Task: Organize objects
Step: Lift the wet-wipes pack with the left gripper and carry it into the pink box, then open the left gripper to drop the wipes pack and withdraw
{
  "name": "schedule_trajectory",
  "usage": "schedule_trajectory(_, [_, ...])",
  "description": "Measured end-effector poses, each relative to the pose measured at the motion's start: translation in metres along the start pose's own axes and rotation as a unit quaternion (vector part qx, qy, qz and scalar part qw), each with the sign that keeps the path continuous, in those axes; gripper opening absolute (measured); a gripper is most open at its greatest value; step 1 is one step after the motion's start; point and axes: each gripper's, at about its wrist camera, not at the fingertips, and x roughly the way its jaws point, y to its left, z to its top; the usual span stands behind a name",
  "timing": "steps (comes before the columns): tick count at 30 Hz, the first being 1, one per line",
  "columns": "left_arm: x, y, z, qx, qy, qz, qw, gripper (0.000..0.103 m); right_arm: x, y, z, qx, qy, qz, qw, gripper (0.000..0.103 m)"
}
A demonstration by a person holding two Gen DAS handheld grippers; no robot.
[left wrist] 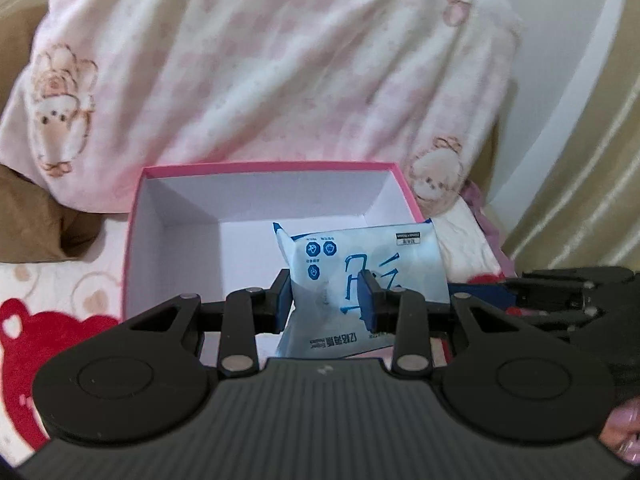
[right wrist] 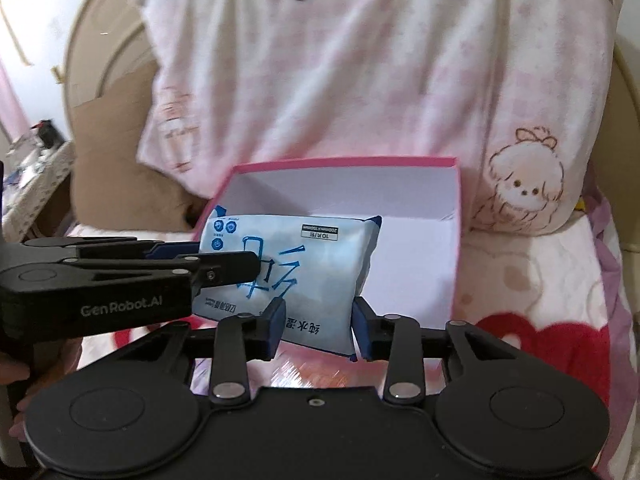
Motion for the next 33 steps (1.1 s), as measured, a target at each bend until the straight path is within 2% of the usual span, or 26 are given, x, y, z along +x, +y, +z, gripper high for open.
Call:
schedule_trajectory(5, [0.050,0.020,0.022,-0.022,0.003,-0.011,0.9997,0.033,0.045,-0.004,0.028,-0.019,0.019,-0.046,0.999,0.041])
schedule_trajectory(11, [0.101,0.045,0.030,-0.073,0.022,-0.036,0.9964,0.033,0.091,-0.011,0.049,-0.066,0.049,-0.094,0.992,0.040])
schedule_trajectory(17, [0.127,0.053,0.029,-0.090,0.038,-0.036,0.9946,0.033,0.117,-0.008,0.055,-0.097,0.074,-0.126,0.984,0.040])
schedule_trajectory(22, [0.140,0.053,0.029,-0.094,0.049,-0.033,0.9938,0.033,0.130,-0.007,0.055,-0.108,0.082,-0.148,0.980,0.040])
schedule_trajectory(25, [0.147,0.052,0.031,-0.097,0.053,-0.028,0.9934,0.034,0.136,-0.003,0.052,-0.138,0.081,-0.168,0.973,0.040])
schedule_trajectory(27, [0.154,0.052,0.033,-0.103,0.060,-0.025,0.9926,0.033,0.138,-0.007,0.052,-0.134,0.082,-0.170,0.973,0.042])
schedule_trajectory(30, [0.168,0.048,0.032,-0.102,0.084,0.003,0.9912,0.032,0.129,-0.016,0.050,-0.123,0.060,-0.162,0.977,0.045])
schedule_trajectory(33, [0.182,0.043,0.028,-0.101,0.120,0.027,0.9872,0.033,0.112,-0.024,0.043,-0.118,0.039,-0.130,0.984,0.046])
